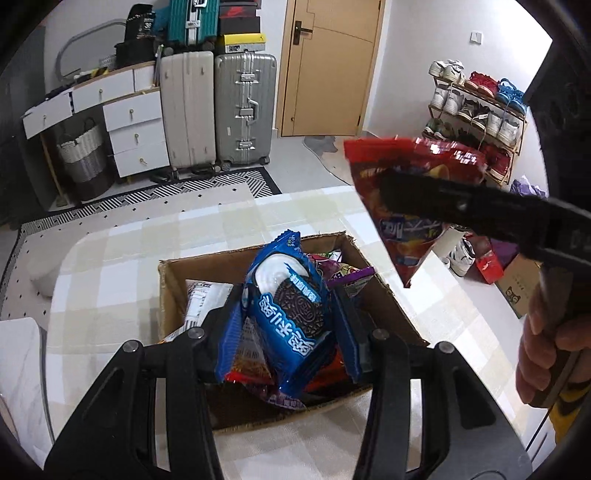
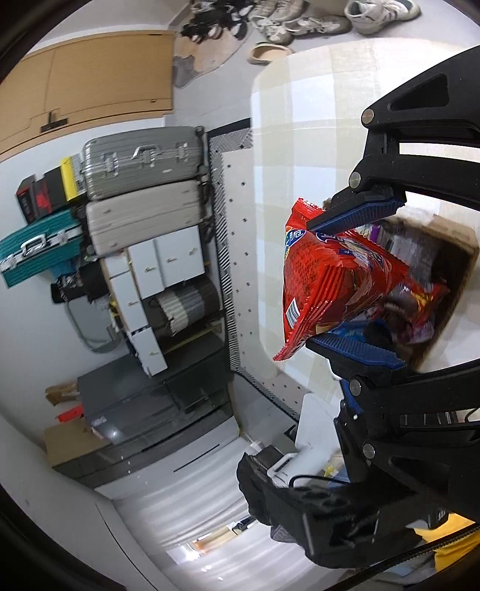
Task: Organize snacks
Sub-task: 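Lower both packs into the box and open both tools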
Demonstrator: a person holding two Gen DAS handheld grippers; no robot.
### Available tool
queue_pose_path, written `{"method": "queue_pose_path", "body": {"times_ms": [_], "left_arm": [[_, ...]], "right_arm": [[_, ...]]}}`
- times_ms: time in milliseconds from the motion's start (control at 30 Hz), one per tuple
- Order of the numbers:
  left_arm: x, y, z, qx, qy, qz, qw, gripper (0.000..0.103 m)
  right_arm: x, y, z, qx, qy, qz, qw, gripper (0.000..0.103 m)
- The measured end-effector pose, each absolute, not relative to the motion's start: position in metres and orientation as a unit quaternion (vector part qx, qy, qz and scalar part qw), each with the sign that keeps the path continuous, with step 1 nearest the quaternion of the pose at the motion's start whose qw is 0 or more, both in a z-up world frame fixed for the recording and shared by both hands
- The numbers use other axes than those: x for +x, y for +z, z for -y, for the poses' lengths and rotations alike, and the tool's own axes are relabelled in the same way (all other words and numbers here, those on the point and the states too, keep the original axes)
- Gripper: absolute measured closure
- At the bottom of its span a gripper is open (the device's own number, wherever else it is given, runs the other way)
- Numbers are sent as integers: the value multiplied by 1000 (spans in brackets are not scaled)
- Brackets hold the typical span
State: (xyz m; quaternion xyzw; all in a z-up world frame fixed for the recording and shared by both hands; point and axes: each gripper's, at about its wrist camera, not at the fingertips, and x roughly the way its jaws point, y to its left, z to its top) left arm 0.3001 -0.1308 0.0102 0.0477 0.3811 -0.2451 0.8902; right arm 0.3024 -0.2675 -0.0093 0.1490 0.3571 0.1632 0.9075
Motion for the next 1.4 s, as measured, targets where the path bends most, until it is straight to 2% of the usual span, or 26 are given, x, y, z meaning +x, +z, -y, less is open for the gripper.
{"method": "queue_pose_path", "body": {"times_ms": [467,600,667,800,867,900,1400], "left_arm": [[335,-18,131,63,-257,-384,884,60],[329,-13,121,62,-249,-374,891,56],[325,-7,114,58,-244,-366,896,43],[320,8,96,34,-226,-345,910,34],[314,17,87,20,-217,-336,916,25],[312,21,82,15,-212,-330,920,24],[265,45,14,-4,-167,-312,935,23]], "right_arm": [[322,-33,261,164,165,-382,894,47],[320,-36,261,165,162,-386,893,47],[320,-37,260,165,162,-391,891,47],[320,-36,256,160,164,-396,889,47],[321,-36,252,157,166,-400,888,47],[320,-36,250,155,167,-400,888,47],[327,-43,231,123,140,-421,887,47]]}}
